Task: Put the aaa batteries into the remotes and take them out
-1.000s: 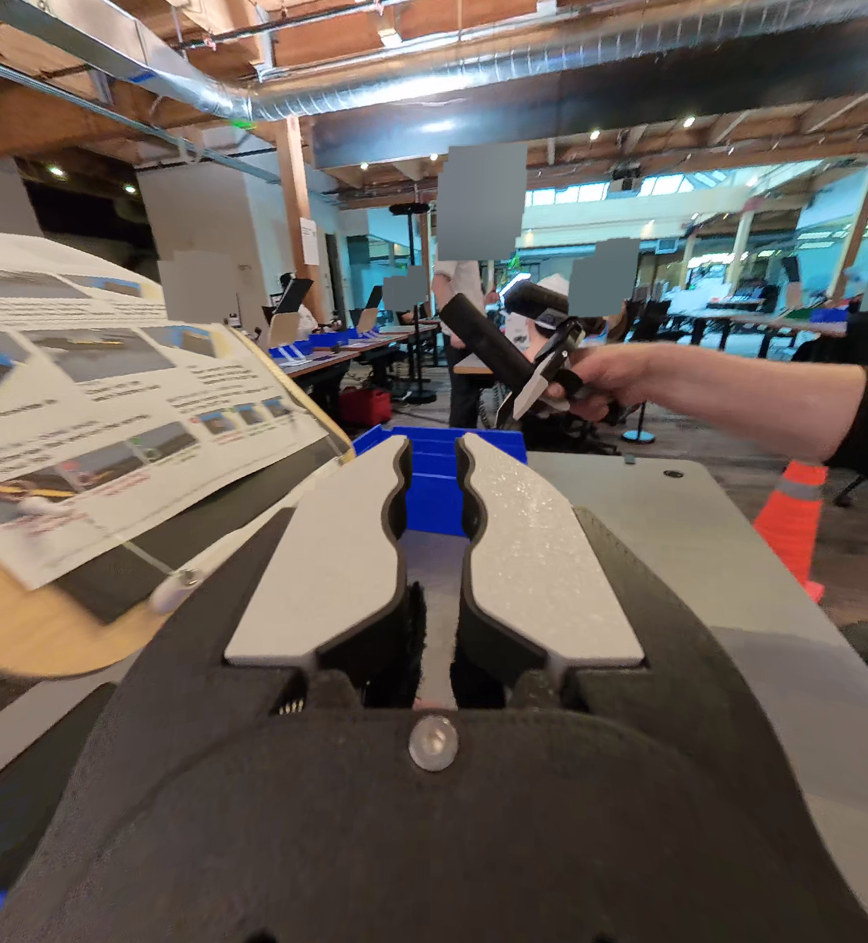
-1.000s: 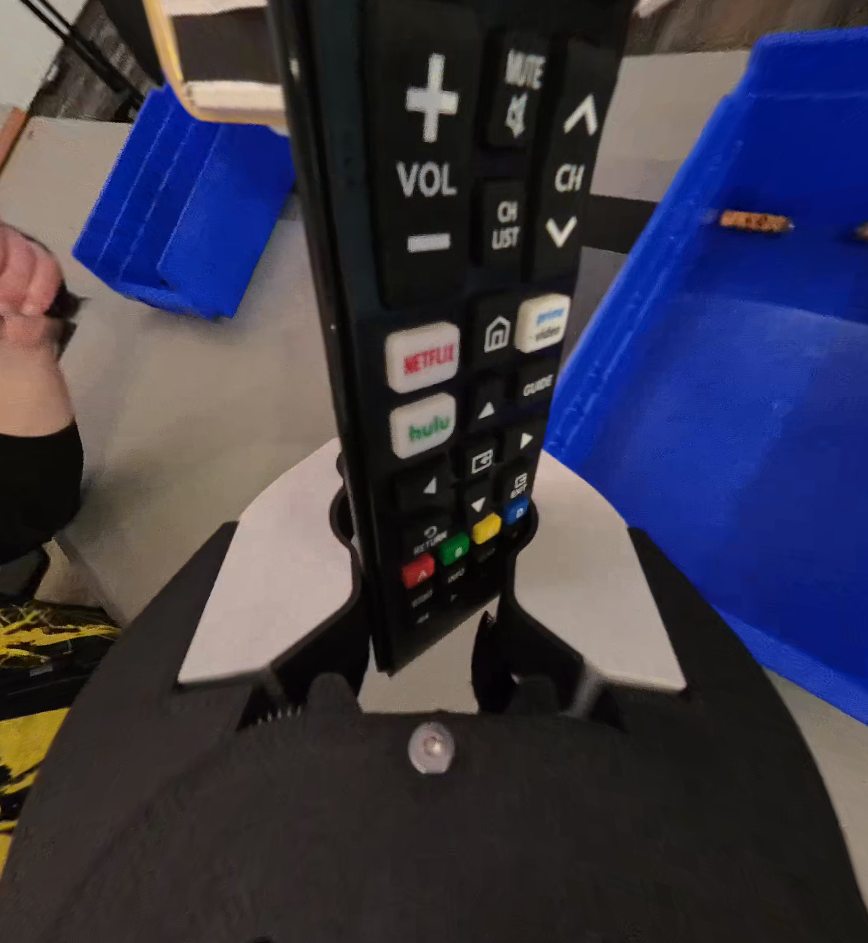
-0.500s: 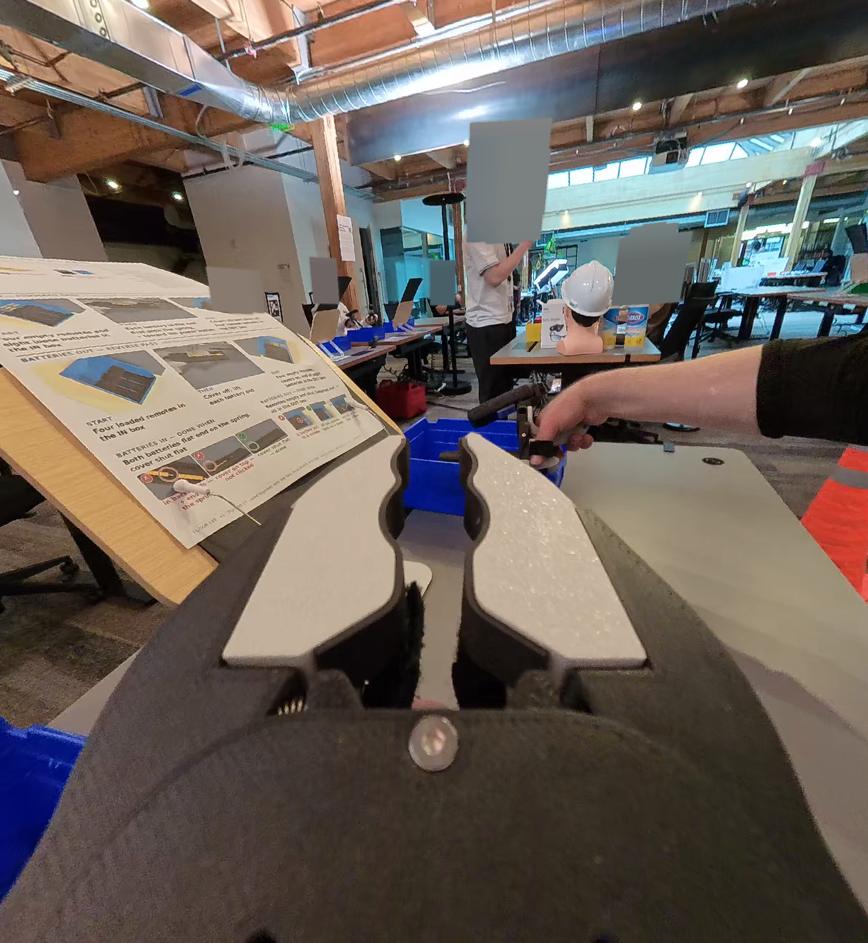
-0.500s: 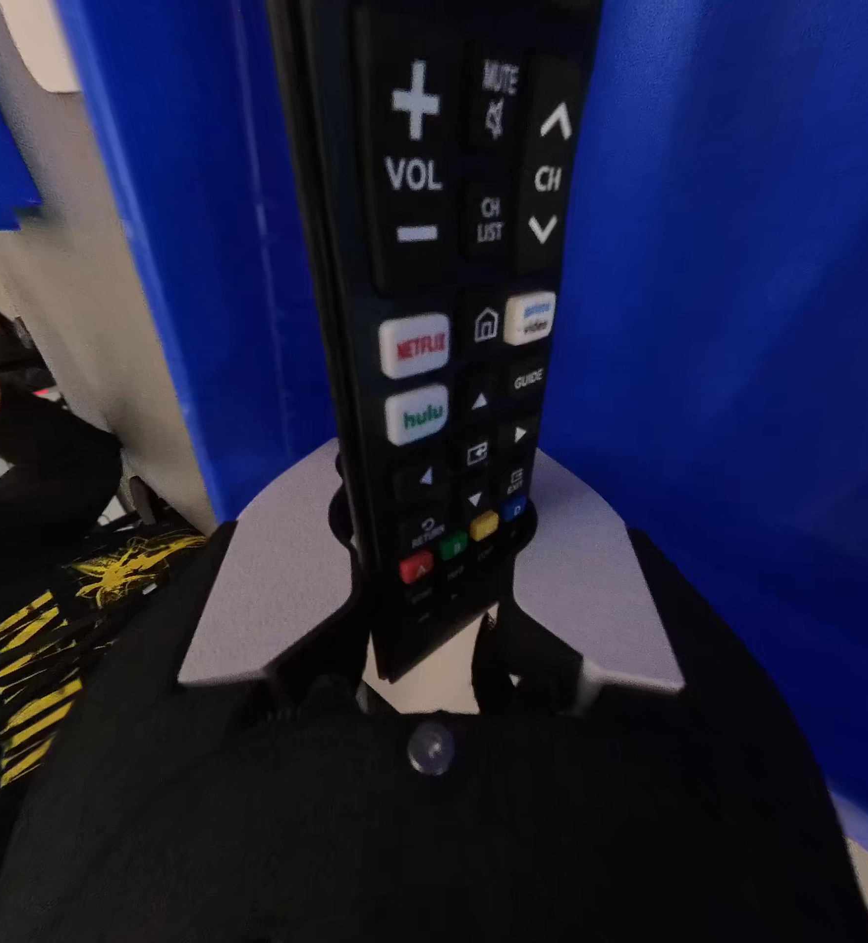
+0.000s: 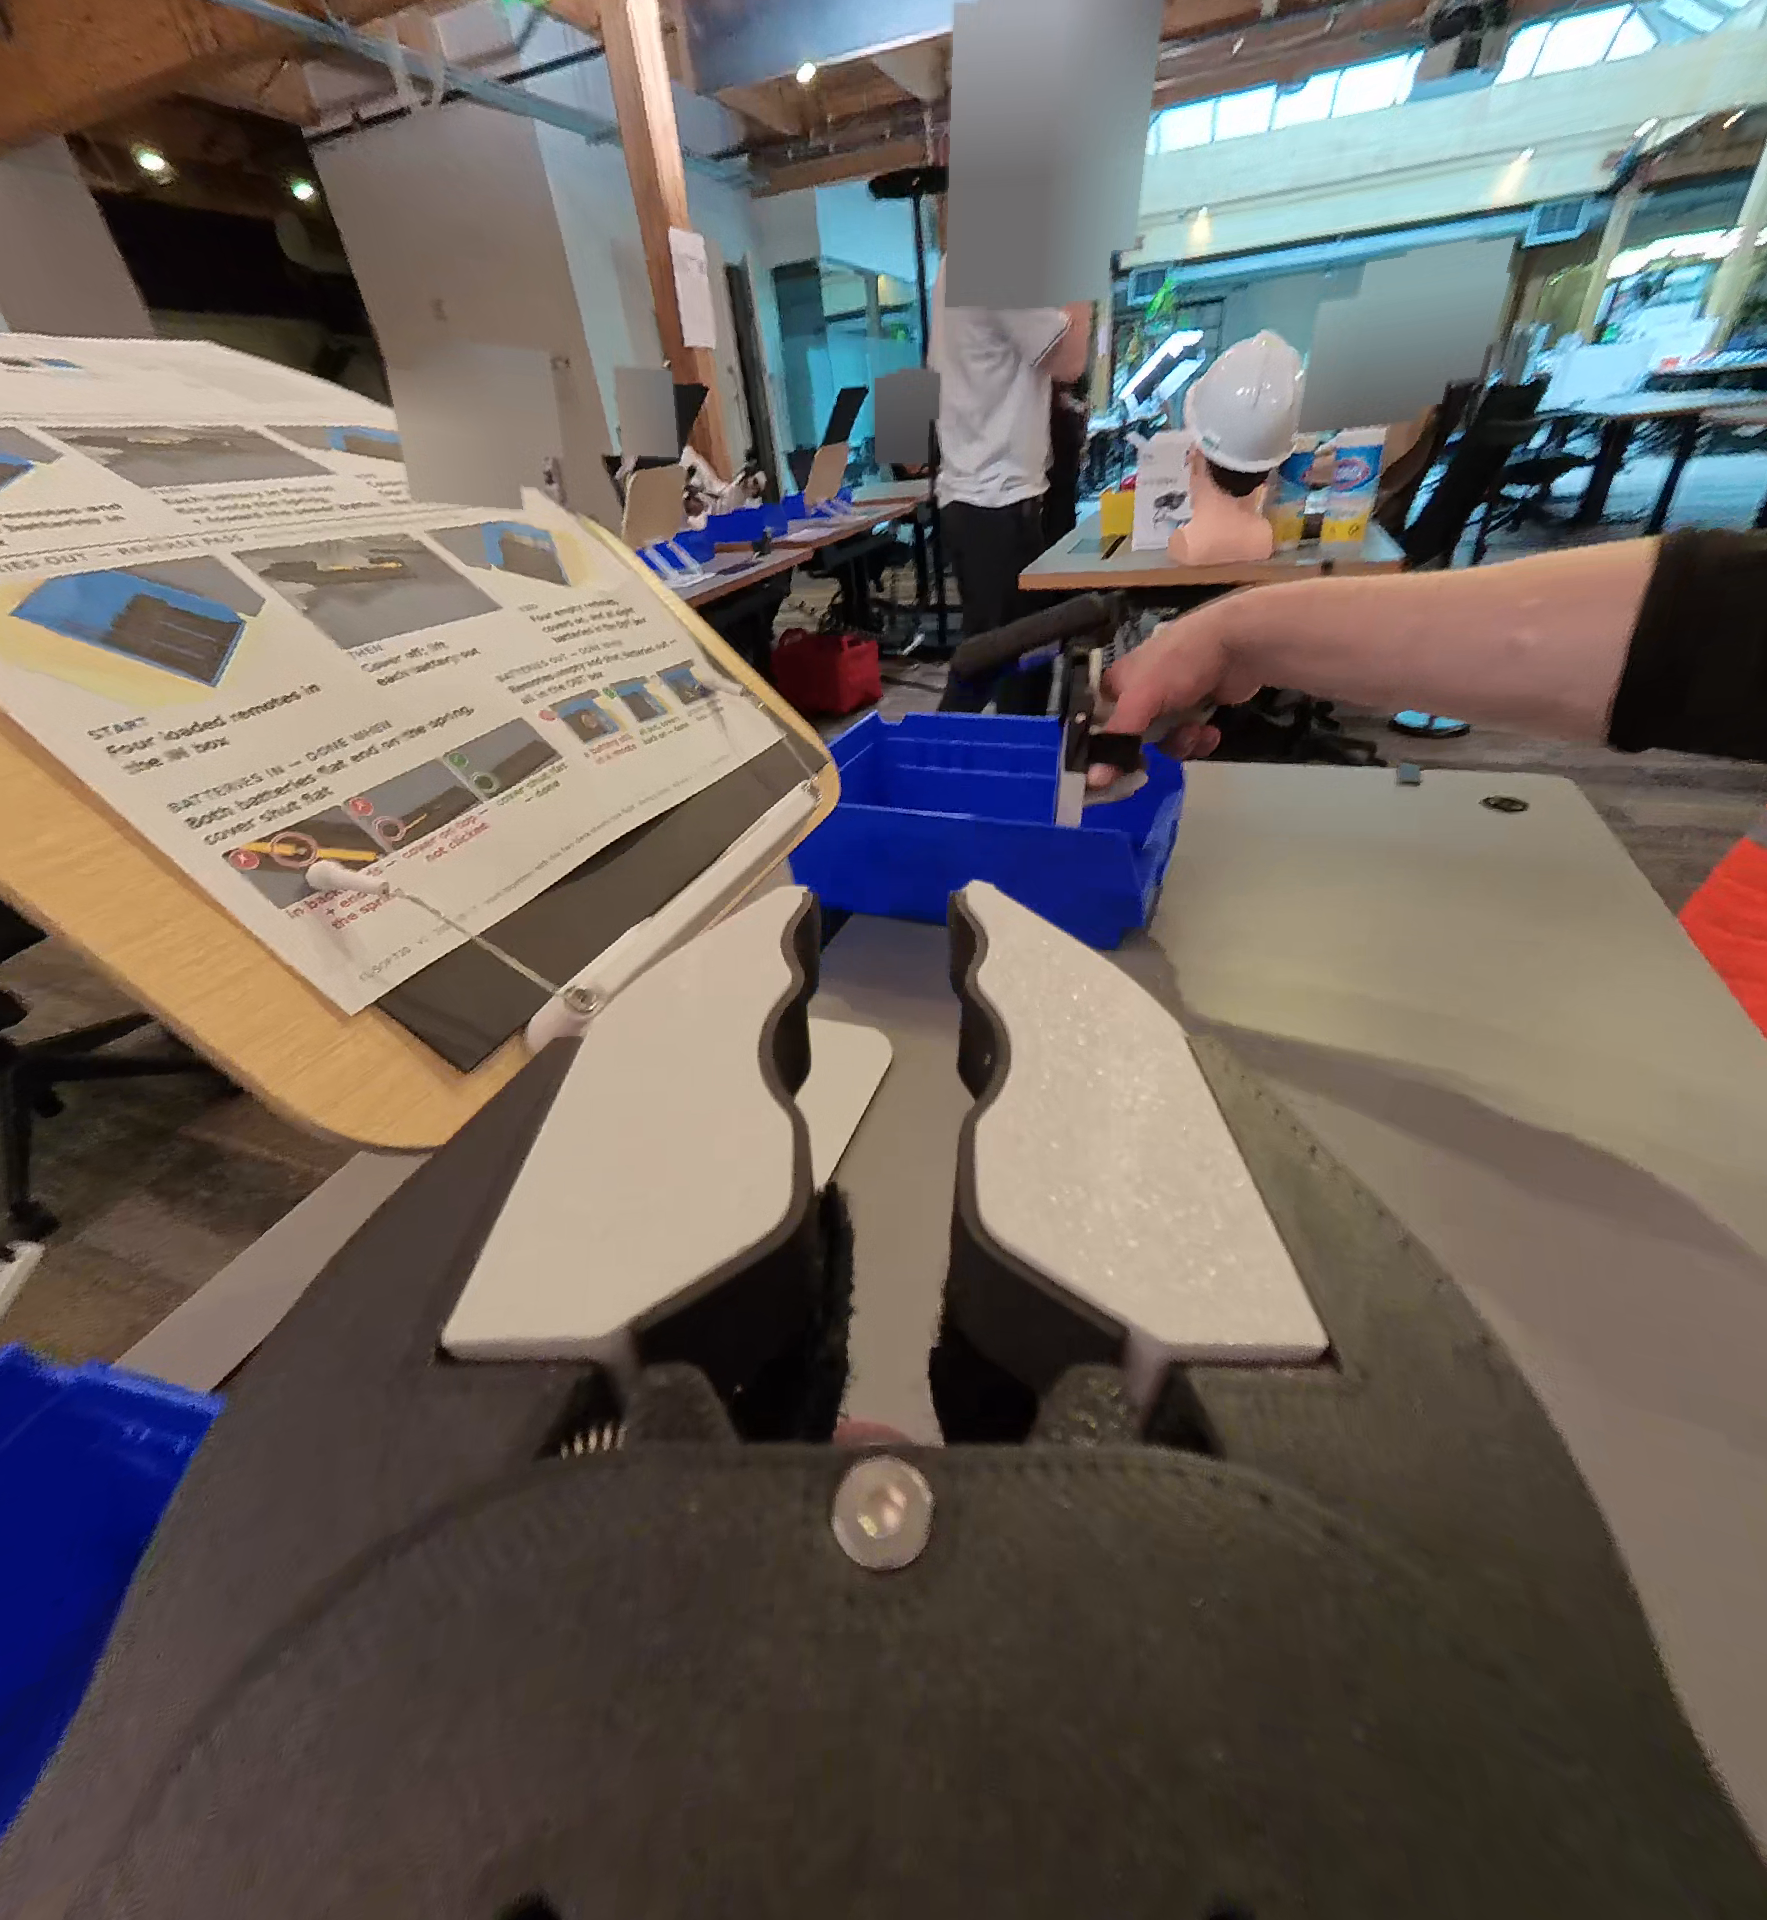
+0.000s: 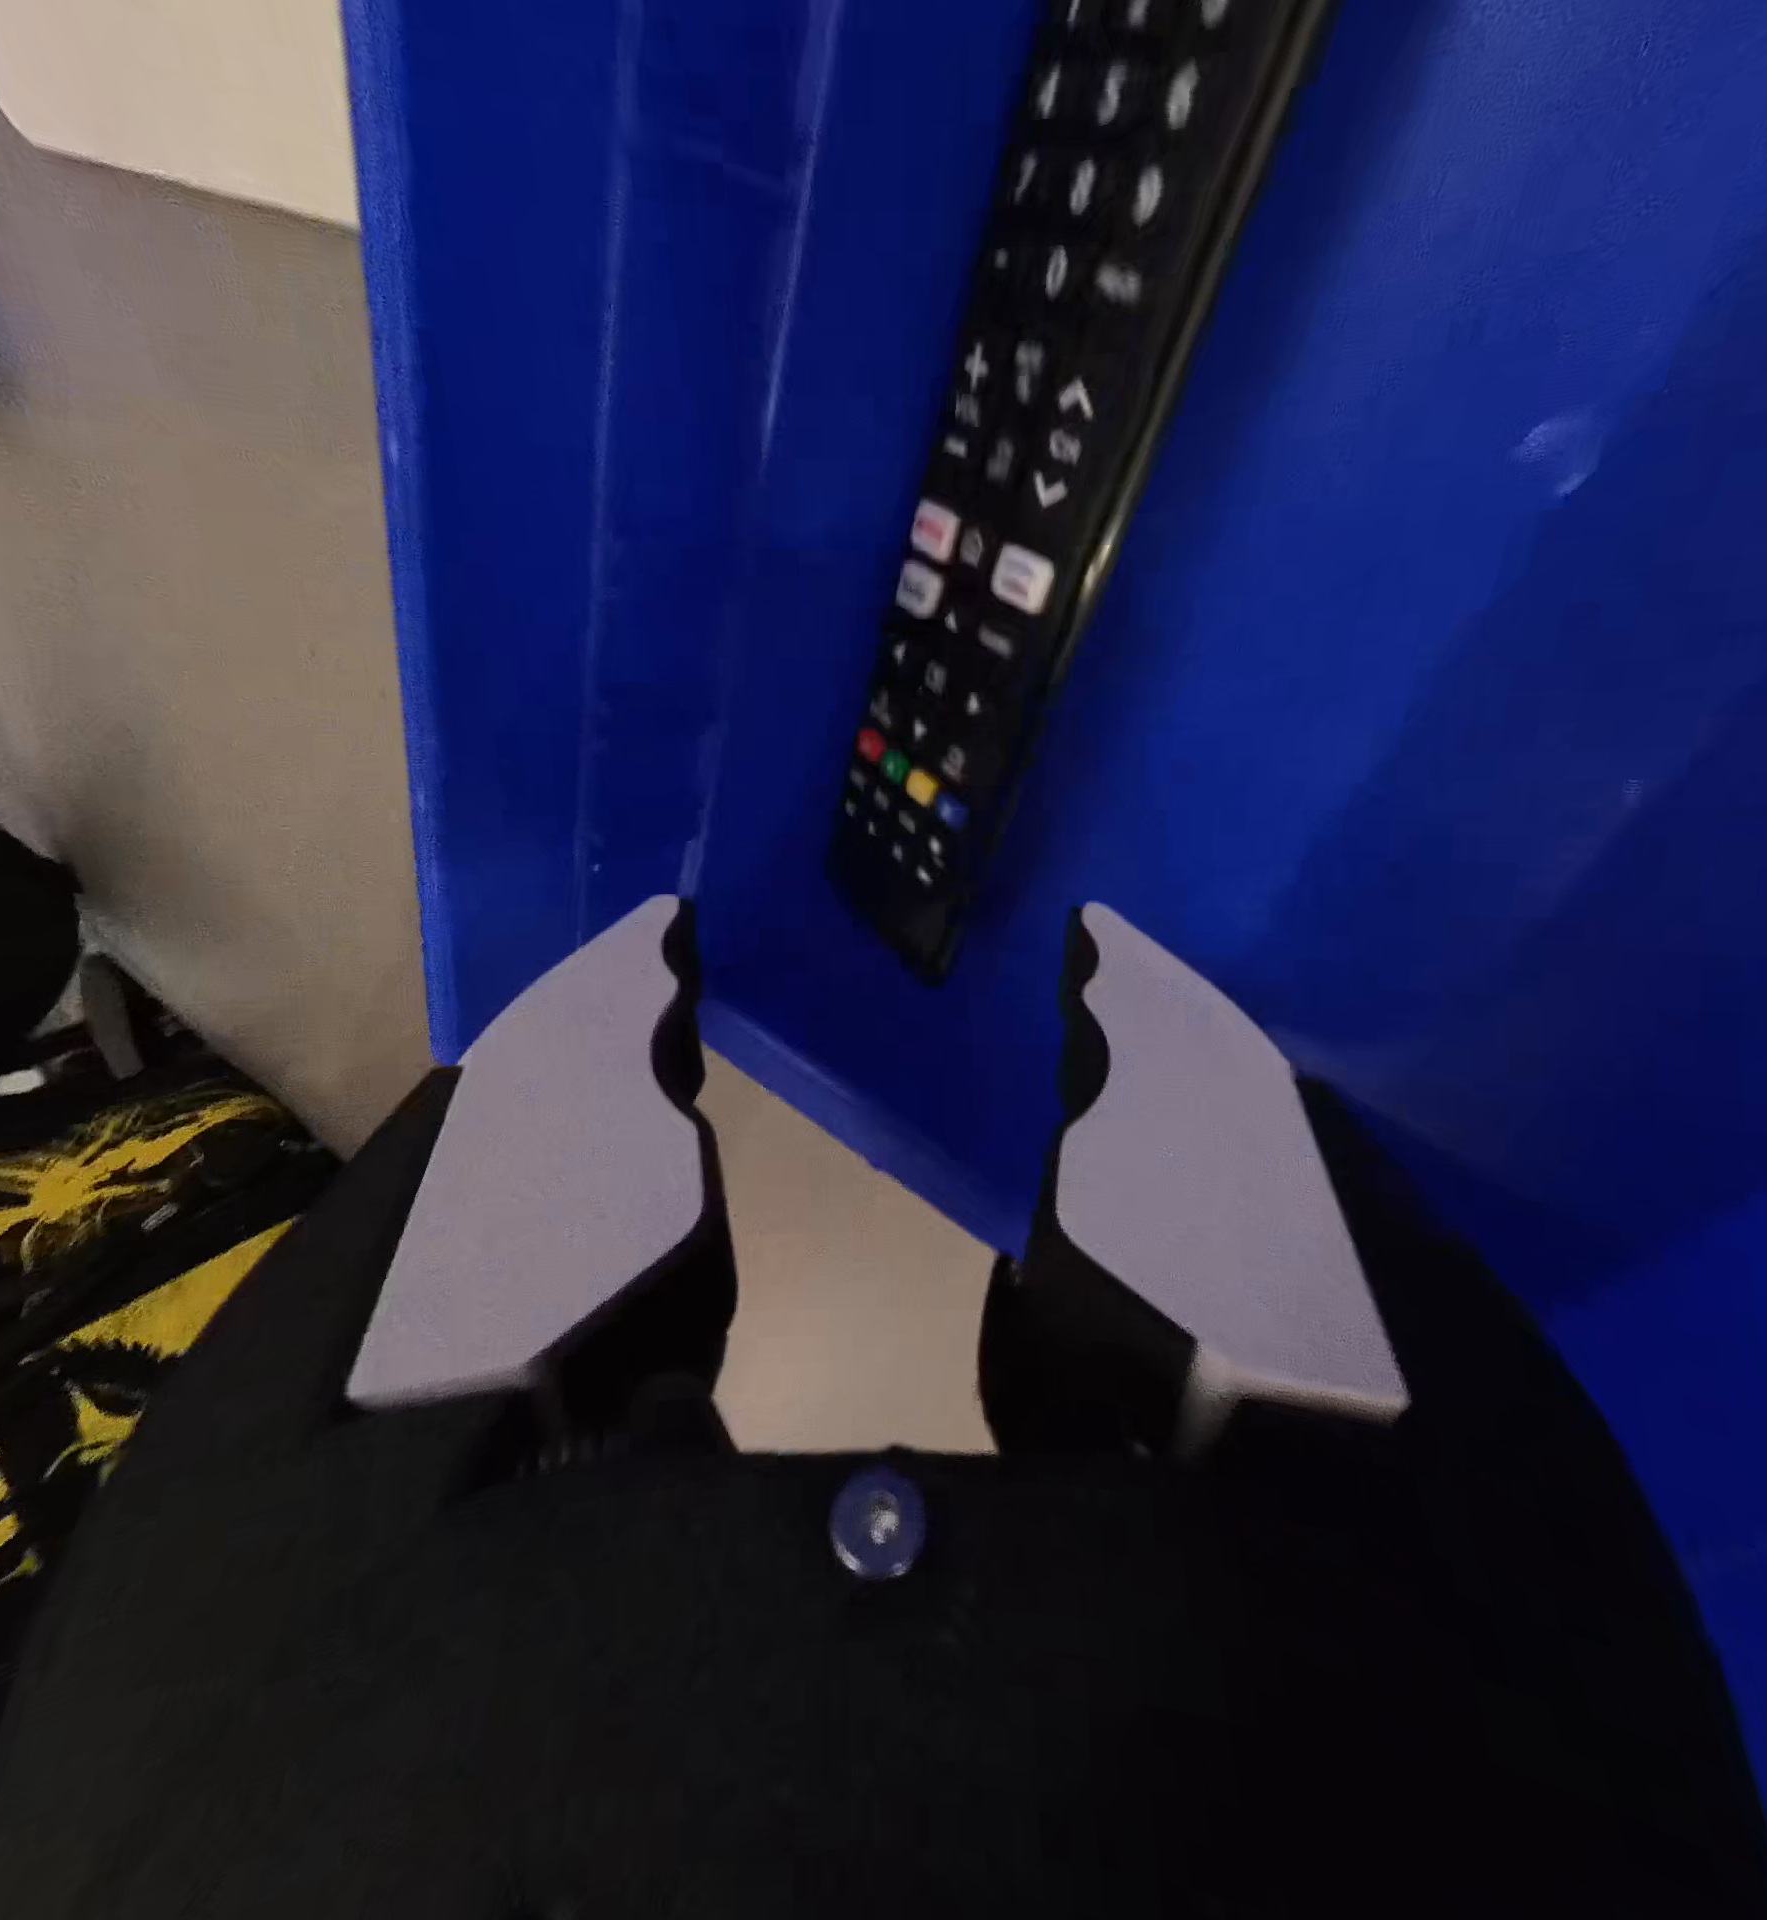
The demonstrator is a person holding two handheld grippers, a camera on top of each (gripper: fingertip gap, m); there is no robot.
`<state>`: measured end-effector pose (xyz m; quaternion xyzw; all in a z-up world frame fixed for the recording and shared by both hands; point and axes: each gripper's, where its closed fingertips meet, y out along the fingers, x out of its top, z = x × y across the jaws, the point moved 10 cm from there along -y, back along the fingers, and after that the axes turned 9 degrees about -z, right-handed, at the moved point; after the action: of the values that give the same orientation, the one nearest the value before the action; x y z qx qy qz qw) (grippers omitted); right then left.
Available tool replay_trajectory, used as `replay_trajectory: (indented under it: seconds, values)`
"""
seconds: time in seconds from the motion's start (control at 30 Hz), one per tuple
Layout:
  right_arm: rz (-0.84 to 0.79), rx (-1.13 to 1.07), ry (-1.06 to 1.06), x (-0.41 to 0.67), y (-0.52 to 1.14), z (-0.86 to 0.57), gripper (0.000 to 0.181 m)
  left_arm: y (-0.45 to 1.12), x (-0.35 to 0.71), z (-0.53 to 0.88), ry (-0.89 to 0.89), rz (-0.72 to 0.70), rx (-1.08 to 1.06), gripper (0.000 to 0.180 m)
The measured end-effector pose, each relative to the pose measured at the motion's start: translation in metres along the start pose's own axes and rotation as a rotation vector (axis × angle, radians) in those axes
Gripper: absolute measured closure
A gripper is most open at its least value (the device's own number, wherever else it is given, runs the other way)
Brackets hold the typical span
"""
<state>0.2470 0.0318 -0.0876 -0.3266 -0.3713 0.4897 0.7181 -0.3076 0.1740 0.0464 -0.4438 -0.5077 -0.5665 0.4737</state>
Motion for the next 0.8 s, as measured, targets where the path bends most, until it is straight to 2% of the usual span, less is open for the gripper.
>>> replay_trajectory:
  seconds: [0.2, 0.33, 0.47, 0.57, 0.63, 0.8]
  values:
    - [-0.199, -0.082, -0.125, 0.013, -0.009, 0.005, 0.131, -0.022, -0.014, 0.007, 0.036, 0.146, 0.197, 0.149]
    - [-0.394, -0.236, -0.330, -0.001, -0.044, 0.042, 0.135, -0.067, -0.006, 0.027, 0.179, 0.365, 0.409, 0.146]
    - [-0.513, -0.214, -0.517, -0.033, -0.059, 0.089, 0.139, -0.105, -0.005, 0.057, 0.227, 0.664, 0.516, 0.137]
    - [-0.555, -0.193, -0.595, -0.057, -0.053, 0.116, 0.139, -0.106, -0.020, 0.073, 0.099, 0.834, 0.493, 0.128]
    - [-0.602, -0.131, -0.631, -0.070, -0.046, 0.133, 0.140, -0.093, -0.035, 0.078, 0.040, 0.898, 0.456, 0.124]
    - [-0.665, -0.022, -0.681, -0.092, -0.015, 0.161, 0.141, -0.048, -0.089, 0.104, -0.285, 0.995, 0.459, 0.126]
